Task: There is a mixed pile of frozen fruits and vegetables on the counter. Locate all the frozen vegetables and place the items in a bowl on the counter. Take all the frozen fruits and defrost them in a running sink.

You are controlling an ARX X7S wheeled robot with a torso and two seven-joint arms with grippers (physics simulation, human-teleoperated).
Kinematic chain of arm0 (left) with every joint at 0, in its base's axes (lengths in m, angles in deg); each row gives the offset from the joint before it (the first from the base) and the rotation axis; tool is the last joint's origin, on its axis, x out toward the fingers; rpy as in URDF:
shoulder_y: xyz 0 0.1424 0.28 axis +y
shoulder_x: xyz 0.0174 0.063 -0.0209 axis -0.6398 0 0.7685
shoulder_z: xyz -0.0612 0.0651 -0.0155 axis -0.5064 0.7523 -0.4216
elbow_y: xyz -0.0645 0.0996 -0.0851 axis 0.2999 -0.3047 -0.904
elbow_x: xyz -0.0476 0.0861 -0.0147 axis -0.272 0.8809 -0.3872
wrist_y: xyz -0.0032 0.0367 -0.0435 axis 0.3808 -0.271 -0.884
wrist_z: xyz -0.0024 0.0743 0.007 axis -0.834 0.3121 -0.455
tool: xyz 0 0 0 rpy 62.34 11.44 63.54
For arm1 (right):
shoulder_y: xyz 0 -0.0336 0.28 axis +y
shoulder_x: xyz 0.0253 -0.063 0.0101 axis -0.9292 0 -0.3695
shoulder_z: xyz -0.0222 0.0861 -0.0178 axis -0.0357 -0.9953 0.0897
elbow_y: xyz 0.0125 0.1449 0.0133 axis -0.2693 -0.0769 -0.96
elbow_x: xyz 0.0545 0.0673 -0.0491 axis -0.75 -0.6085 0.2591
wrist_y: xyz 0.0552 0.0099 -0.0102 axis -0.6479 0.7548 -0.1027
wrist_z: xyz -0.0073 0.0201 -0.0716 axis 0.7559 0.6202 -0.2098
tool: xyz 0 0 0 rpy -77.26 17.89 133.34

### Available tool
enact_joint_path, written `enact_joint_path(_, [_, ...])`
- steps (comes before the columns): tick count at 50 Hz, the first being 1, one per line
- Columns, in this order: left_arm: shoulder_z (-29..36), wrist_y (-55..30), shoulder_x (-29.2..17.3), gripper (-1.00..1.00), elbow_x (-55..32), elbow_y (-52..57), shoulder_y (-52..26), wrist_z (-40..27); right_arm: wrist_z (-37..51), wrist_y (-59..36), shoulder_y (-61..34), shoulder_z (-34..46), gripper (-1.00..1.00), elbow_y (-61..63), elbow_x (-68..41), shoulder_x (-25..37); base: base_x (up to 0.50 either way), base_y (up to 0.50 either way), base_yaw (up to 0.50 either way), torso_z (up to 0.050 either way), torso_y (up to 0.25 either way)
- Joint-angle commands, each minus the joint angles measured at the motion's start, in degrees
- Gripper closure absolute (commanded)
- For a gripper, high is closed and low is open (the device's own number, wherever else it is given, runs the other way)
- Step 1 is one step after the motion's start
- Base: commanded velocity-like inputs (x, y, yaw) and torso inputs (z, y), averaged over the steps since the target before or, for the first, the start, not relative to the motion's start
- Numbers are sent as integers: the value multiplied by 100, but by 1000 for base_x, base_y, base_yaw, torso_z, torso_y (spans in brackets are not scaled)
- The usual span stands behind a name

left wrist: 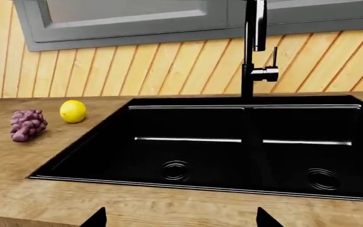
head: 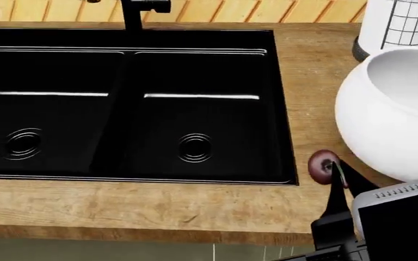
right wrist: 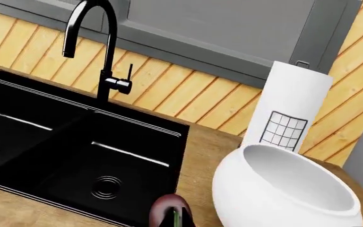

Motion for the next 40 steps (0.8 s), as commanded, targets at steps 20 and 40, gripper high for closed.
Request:
enact_joint_path(20, [293,-63,-30,-100,-48,-194,-408,-180,1654,-10,157,147,100,-40,-1528,-130,183,500,0,0,0])
enact_joint_path(40, [144,32,-121,-100,-165,-131,-227,-185,1367,-232,60,362,100,-86,-1074,-71,81,500,0,0,0])
